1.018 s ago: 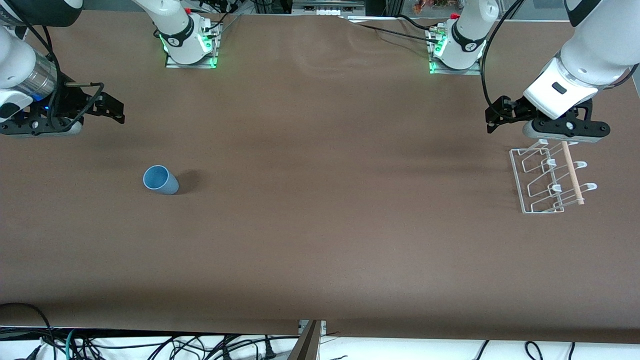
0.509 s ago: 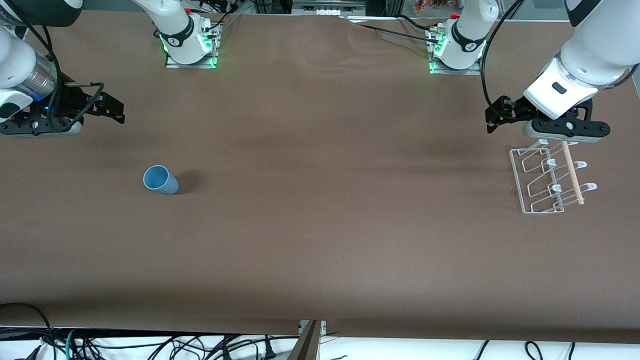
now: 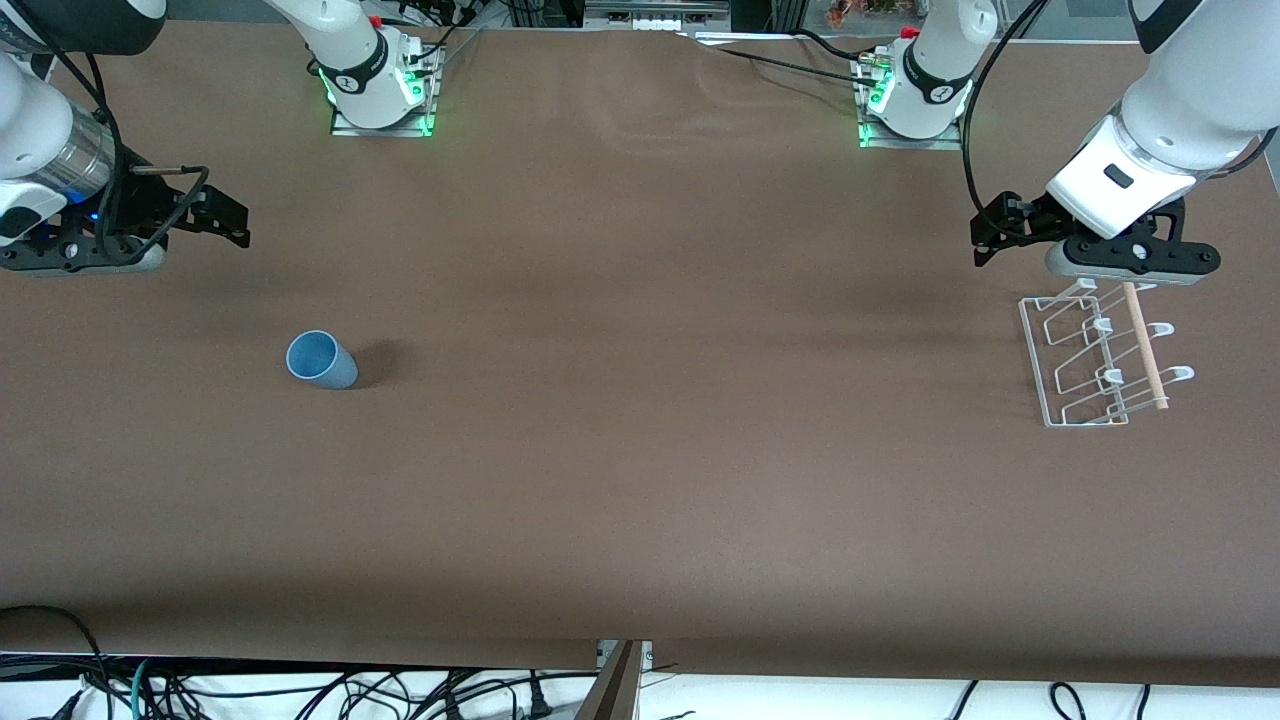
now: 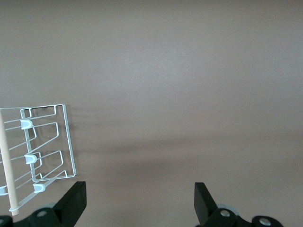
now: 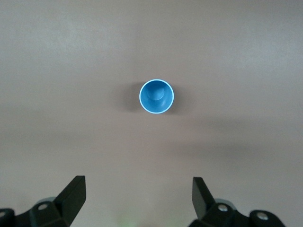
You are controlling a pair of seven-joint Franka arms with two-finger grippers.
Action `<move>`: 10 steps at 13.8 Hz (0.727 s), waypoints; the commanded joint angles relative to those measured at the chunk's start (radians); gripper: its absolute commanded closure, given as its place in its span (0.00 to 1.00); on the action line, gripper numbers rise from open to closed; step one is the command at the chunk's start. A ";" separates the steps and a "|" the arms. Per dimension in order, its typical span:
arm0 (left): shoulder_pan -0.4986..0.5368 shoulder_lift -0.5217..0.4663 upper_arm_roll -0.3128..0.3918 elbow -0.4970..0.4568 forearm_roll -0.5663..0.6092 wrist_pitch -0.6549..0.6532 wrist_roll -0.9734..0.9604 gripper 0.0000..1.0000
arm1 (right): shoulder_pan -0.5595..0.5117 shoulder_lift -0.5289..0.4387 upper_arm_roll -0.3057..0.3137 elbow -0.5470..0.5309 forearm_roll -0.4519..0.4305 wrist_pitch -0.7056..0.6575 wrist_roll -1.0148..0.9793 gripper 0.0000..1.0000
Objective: Transfer cup to left arm and place on rack
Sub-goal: 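Reach the right gripper down to the blue cup and grasp it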
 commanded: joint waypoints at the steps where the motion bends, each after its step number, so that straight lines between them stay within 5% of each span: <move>1: 0.000 0.005 -0.006 0.020 0.011 -0.019 -0.006 0.00 | -0.020 0.028 0.009 0.023 -0.012 -0.008 -0.013 0.01; 10: 0.004 -0.012 -0.006 0.031 0.013 -0.059 -0.001 0.00 | -0.036 0.158 0.003 0.020 -0.016 0.041 -0.118 0.01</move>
